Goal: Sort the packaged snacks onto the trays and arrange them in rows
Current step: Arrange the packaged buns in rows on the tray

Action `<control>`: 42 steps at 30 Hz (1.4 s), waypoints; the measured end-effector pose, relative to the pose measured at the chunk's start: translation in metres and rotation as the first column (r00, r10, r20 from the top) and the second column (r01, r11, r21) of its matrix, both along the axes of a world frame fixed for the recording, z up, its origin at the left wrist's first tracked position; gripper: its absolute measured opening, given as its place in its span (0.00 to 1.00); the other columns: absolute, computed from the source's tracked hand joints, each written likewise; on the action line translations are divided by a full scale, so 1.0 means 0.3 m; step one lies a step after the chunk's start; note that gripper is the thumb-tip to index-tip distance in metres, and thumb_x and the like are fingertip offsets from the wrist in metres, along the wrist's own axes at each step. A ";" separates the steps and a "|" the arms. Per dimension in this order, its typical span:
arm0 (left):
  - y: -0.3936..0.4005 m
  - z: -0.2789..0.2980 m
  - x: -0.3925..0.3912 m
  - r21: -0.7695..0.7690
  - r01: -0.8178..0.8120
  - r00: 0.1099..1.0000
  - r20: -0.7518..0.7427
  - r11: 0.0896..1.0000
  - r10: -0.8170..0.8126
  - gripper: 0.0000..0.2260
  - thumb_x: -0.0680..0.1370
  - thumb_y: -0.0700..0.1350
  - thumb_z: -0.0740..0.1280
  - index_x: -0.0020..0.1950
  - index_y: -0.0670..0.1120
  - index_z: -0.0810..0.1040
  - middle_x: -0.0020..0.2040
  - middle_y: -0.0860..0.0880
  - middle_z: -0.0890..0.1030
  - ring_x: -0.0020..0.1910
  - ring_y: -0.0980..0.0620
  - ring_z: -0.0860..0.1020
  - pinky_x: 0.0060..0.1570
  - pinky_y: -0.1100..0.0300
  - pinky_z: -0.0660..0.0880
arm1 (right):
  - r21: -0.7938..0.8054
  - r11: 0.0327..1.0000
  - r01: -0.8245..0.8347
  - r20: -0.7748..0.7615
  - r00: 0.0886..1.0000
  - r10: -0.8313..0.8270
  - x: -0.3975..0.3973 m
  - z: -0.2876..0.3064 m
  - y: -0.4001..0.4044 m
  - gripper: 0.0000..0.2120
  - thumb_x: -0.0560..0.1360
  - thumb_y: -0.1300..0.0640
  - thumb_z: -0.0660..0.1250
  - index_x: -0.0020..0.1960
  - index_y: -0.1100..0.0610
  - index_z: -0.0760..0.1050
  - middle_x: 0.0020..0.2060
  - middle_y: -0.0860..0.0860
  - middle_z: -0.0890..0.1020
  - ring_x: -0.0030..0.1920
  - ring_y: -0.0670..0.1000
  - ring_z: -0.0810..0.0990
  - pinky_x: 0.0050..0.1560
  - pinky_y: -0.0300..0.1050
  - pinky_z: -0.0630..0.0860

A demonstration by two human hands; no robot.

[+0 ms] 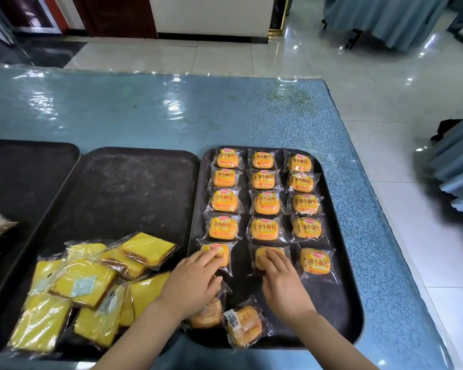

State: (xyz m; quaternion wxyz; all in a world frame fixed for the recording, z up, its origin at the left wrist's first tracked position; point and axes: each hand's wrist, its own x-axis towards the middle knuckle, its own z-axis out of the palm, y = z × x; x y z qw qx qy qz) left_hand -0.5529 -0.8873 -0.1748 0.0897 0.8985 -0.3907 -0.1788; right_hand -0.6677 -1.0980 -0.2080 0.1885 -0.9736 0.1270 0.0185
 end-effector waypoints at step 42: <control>-0.311 0.130 -0.326 -0.337 -0.403 0.758 -0.644 0.851 0.104 0.09 0.79 0.43 0.66 0.55 0.56 0.74 0.52 0.54 0.77 0.52 0.62 0.76 0.54 0.68 0.73 | 0.926 0.307 0.221 -0.093 0.919 -0.383 -0.272 0.163 -0.138 0.18 0.75 0.62 0.67 0.62 0.49 0.73 0.45 0.58 0.85 0.42 0.55 0.82 0.48 0.51 0.80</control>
